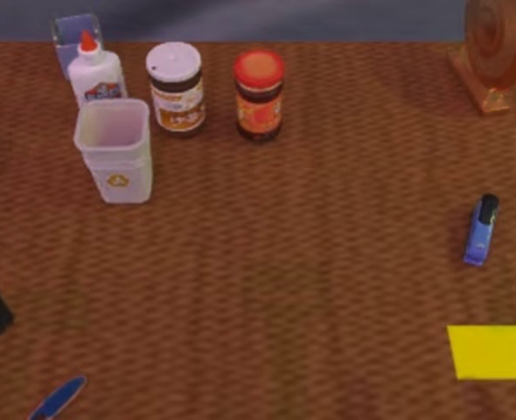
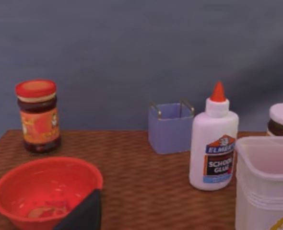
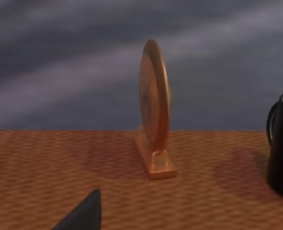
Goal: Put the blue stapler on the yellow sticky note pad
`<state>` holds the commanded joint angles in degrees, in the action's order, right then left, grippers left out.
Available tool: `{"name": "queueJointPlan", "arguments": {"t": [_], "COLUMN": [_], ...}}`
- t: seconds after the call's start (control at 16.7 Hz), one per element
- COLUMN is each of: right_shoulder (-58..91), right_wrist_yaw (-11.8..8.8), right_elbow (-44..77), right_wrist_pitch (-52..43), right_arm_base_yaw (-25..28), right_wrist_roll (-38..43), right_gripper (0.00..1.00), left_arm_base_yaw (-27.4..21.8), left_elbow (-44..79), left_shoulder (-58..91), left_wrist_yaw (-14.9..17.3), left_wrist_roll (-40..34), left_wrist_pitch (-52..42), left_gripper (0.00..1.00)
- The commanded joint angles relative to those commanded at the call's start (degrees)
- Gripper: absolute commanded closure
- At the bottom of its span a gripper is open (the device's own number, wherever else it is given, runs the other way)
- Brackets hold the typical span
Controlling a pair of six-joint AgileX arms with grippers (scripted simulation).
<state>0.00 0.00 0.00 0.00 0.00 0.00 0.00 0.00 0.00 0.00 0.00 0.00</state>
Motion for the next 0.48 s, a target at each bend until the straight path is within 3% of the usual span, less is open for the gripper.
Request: {"name": "queueJointPlan", "arguments": {"t": [0.24,0.48], "right_shoulder": [1.74,12.54], "right_wrist_yaw": [-0.12,-0.31], "right_elbow": [1.73,12.26], "right_wrist_pitch": [-1.25,-8.35], "right_arm_base_yaw": [0.29,1.45], "right_wrist_roll": [0.63,4.04], "right_gripper": [0.00,0.00], "left_arm_base_yaw": [0.00,0.00], "left_elbow": [0.00,0.00], "left_shoulder": [0.00,0.00], "left_wrist_yaw": [0.00,0.00], "left_wrist_roll": [0.00,0.00], "left_wrist_pitch": [0.00,0.00], "left_gripper": [0.00,0.00]}}
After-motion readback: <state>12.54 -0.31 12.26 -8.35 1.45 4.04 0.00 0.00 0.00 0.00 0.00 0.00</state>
